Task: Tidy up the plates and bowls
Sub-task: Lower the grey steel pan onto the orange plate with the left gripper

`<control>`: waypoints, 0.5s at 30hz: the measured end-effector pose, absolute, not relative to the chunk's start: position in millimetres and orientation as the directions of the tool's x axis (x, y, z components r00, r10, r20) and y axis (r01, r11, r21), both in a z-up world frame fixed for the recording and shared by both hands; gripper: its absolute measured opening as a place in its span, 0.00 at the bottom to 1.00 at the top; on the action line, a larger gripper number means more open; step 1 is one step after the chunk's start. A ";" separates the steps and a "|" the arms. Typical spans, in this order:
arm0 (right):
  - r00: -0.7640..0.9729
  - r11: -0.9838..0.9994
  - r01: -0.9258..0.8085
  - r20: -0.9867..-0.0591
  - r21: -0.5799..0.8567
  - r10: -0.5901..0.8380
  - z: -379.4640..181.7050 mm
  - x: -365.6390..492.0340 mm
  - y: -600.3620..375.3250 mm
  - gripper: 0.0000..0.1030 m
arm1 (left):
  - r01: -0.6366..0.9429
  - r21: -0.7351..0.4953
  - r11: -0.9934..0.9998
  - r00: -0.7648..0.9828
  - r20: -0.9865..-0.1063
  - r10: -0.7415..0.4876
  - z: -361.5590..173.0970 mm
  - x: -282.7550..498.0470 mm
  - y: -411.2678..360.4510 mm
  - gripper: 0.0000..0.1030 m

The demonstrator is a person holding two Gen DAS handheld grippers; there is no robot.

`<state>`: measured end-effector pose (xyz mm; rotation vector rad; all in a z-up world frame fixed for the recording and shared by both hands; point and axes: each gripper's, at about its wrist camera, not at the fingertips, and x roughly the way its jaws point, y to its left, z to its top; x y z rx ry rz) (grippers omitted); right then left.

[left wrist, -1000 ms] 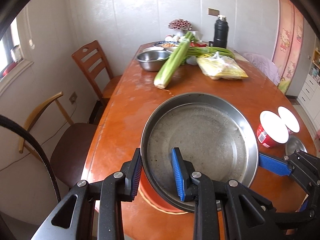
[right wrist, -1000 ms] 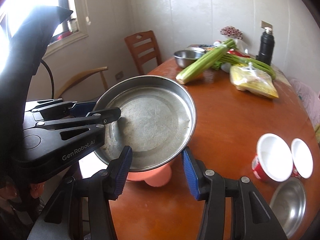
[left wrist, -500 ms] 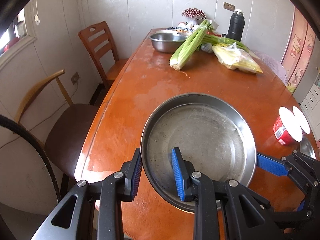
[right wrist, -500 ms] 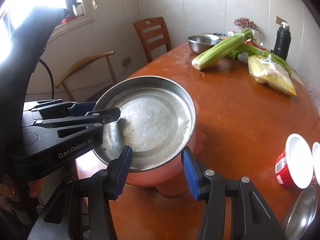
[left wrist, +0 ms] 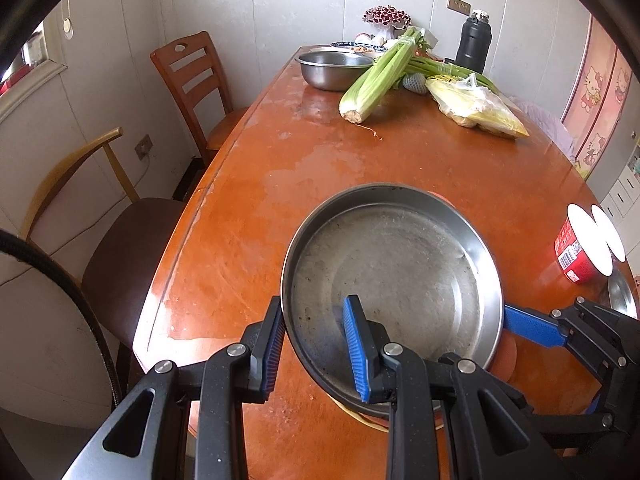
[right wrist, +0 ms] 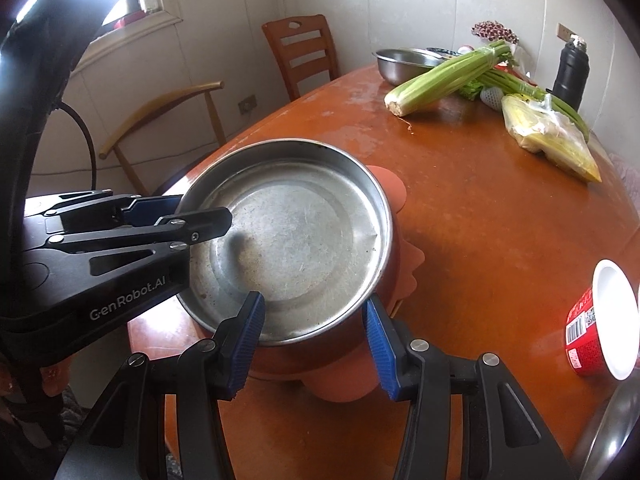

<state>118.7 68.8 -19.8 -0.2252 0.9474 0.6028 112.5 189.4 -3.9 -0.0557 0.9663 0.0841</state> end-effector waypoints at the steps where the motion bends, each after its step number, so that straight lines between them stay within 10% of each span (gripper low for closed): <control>1: 0.435 0.815 -0.575 -0.814 0.077 0.384 -20.6 119.3 68.9 0.51 | -0.096 -0.010 0.995 0.565 -0.824 0.046 -4.6 112.7 189.8 0.28; 15: 0.470 0.812 -0.583 -0.809 0.016 0.353 -19.6 113.4 71.4 0.51 | -0.092 -0.027 0.995 0.561 -0.828 0.029 -7.7 110.9 191.3 0.28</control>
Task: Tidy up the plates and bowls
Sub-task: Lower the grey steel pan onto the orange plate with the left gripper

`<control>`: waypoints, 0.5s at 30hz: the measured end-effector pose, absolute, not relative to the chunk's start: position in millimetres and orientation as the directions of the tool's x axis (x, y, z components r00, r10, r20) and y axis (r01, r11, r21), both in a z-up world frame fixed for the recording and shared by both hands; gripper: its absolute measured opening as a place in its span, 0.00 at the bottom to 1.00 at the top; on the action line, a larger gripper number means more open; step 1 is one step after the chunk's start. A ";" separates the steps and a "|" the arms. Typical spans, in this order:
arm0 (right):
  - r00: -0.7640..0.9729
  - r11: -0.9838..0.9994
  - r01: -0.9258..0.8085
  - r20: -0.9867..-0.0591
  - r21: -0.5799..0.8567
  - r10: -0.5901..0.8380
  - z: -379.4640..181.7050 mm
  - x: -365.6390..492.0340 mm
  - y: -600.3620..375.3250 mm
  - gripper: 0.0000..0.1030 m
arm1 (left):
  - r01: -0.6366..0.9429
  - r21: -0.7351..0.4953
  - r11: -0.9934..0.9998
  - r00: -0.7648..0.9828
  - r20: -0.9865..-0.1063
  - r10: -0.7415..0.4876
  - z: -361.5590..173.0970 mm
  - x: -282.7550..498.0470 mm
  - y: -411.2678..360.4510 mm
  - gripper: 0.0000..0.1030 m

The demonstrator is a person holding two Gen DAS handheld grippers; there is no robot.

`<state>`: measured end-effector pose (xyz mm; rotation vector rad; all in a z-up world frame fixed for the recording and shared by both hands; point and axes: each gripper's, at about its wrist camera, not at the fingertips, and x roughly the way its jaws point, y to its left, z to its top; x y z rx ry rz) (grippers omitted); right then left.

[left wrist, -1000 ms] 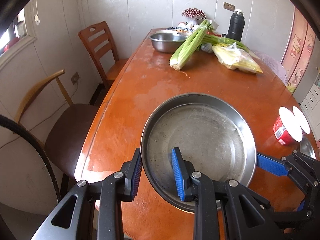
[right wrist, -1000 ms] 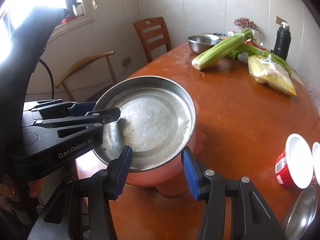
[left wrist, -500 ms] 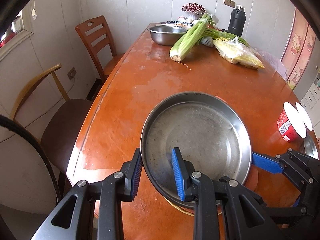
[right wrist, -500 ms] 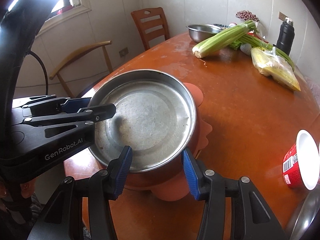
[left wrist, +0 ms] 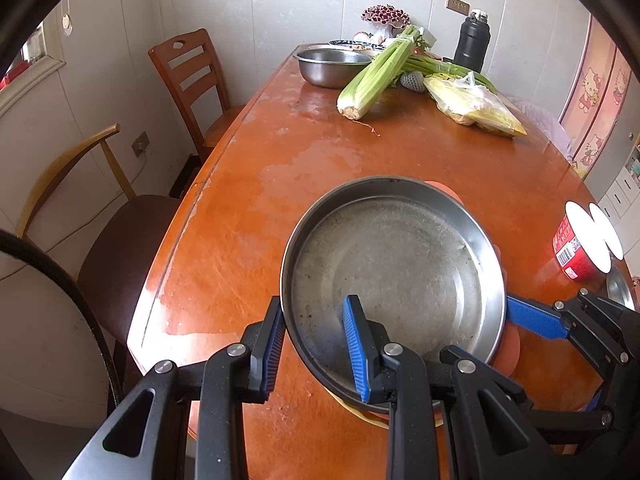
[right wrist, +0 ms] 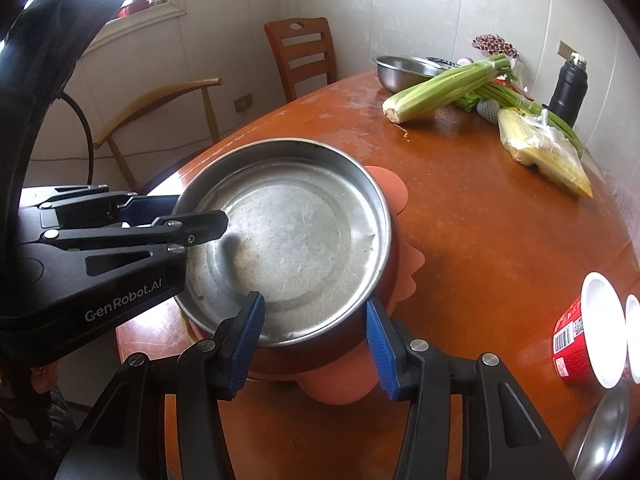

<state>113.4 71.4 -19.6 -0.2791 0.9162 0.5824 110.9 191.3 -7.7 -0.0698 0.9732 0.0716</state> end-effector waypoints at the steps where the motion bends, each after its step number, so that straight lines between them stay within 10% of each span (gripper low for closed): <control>1: 0.467 0.814 -0.581 -0.809 0.023 0.357 -19.0 114.1 70.0 0.51 | -0.090 -0.028 0.996 0.560 -0.828 0.028 -8.4 110.8 191.1 0.28; 15: 0.456 0.823 -0.565 -0.807 0.063 0.375 -15.0 117.5 57.0 0.51 | -0.081 -0.029 0.996 0.556 -0.831 0.021 -9.0 107.0 185.2 0.29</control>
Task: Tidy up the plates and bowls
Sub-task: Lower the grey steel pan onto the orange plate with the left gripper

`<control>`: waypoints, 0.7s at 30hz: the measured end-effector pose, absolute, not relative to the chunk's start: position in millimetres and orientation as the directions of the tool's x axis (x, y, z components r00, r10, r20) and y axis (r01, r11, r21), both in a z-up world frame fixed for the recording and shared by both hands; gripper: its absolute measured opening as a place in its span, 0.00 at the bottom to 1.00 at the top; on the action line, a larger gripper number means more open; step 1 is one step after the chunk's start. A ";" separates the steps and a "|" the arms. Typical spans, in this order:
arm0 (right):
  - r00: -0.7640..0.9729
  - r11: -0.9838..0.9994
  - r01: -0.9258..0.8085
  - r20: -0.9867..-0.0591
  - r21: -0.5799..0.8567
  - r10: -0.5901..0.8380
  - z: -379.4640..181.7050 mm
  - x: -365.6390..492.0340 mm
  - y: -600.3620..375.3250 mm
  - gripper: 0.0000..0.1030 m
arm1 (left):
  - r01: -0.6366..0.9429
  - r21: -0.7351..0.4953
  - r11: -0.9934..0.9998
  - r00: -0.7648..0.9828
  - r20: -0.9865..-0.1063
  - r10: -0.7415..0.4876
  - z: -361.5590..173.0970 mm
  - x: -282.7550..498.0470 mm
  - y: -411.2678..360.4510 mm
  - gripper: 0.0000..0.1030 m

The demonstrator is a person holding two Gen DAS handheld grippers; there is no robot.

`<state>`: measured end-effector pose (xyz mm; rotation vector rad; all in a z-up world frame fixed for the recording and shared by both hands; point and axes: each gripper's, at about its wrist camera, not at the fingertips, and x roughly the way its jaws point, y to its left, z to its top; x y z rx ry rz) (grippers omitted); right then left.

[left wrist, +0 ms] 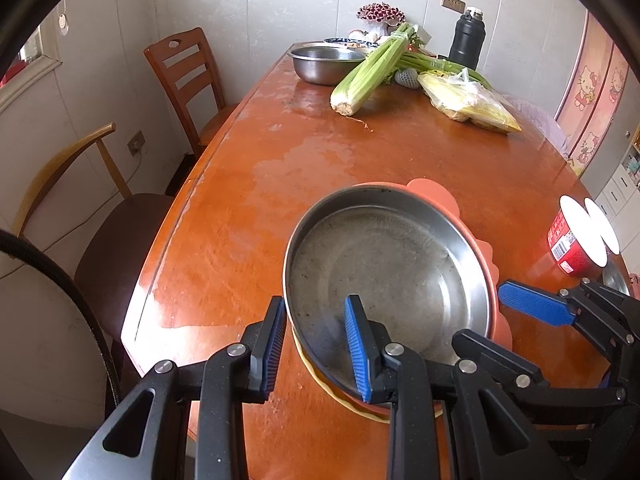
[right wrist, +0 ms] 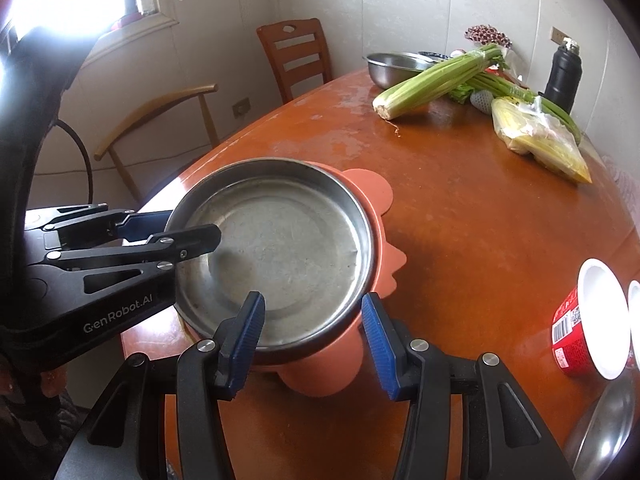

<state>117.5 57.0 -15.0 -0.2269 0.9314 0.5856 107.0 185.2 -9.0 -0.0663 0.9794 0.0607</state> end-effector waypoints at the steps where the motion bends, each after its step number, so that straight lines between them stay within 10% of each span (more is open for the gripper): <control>1: 0.456 0.822 -0.565 -0.807 0.064 0.376 -14.7 116.9 56.3 0.51 | -0.083 -0.025 0.996 0.555 -0.831 0.025 -9.4 106.7 184.6 0.29; 21: 0.459 0.841 -0.524 -0.786 0.136 0.413 -8.3 117.7 23.1 0.51 | -0.184 -0.243 0.953 0.551 -0.828 -0.105 -22.0 80.3 207.9 0.57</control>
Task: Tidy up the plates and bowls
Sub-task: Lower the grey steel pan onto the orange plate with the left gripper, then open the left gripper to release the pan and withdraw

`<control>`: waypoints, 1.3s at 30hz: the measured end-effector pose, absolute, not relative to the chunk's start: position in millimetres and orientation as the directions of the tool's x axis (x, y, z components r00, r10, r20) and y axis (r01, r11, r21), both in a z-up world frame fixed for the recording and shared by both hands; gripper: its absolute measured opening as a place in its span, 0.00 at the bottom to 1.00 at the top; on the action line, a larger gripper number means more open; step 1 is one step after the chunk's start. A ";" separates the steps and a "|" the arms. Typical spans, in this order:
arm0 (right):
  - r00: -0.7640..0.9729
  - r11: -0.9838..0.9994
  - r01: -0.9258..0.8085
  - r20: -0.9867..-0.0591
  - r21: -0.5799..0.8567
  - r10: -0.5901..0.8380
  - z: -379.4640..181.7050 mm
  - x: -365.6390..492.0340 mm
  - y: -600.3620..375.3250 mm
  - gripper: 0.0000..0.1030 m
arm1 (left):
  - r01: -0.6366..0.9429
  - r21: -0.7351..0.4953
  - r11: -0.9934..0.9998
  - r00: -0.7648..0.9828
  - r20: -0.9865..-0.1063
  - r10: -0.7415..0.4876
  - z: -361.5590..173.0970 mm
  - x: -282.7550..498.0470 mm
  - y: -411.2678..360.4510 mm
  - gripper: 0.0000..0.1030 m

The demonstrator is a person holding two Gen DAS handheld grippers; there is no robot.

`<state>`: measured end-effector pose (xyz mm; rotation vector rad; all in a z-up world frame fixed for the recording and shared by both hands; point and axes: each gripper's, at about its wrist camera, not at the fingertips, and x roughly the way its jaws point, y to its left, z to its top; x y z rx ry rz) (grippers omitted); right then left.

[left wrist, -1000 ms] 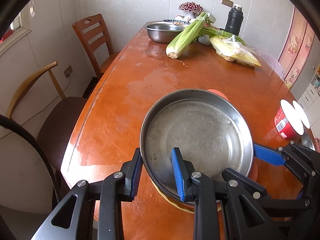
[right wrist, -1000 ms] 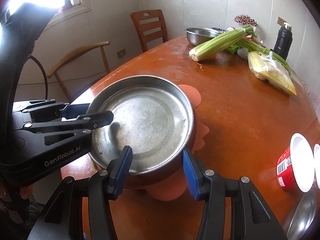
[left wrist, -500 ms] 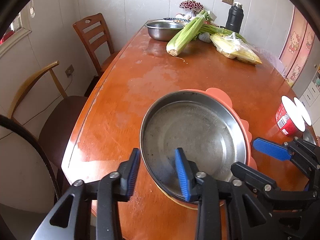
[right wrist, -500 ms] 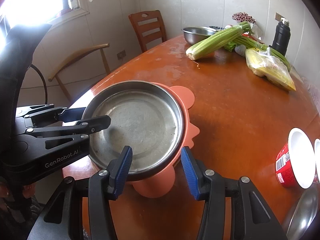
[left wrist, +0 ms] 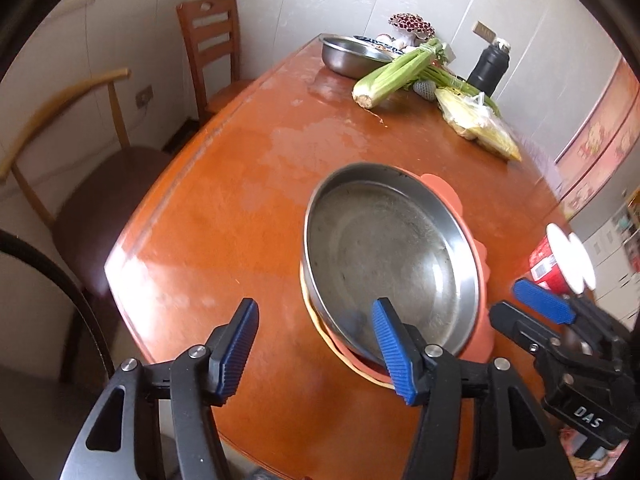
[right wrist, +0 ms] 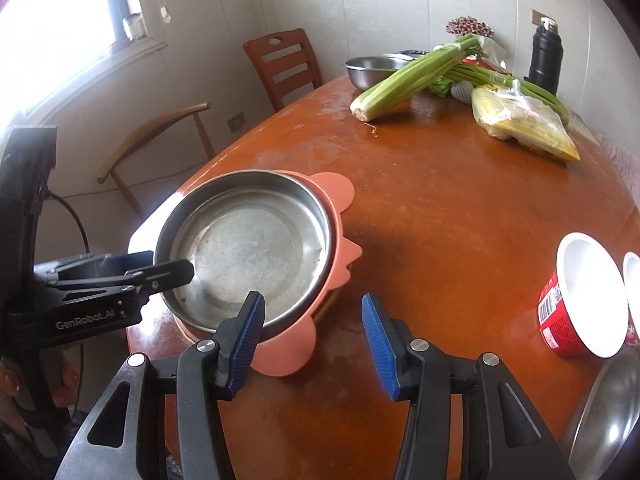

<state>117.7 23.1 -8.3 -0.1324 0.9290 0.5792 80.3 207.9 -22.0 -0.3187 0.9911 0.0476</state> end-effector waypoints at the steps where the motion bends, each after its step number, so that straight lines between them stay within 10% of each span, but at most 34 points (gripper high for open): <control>1: 0.455 0.839 -0.525 -0.788 0.139 0.415 -9.2 117.8 22.9 0.51 | -0.178 -0.265 0.948 0.547 -0.828 -0.128 -24.5 81.2 206.9 0.58; 39: 0.470 0.899 -0.414 -0.811 0.145 0.347 -24.4 158.4 -16.8 0.51 | -0.055 -0.170 0.984 0.484 -0.867 -0.123 -34.5 145.7 132.5 0.62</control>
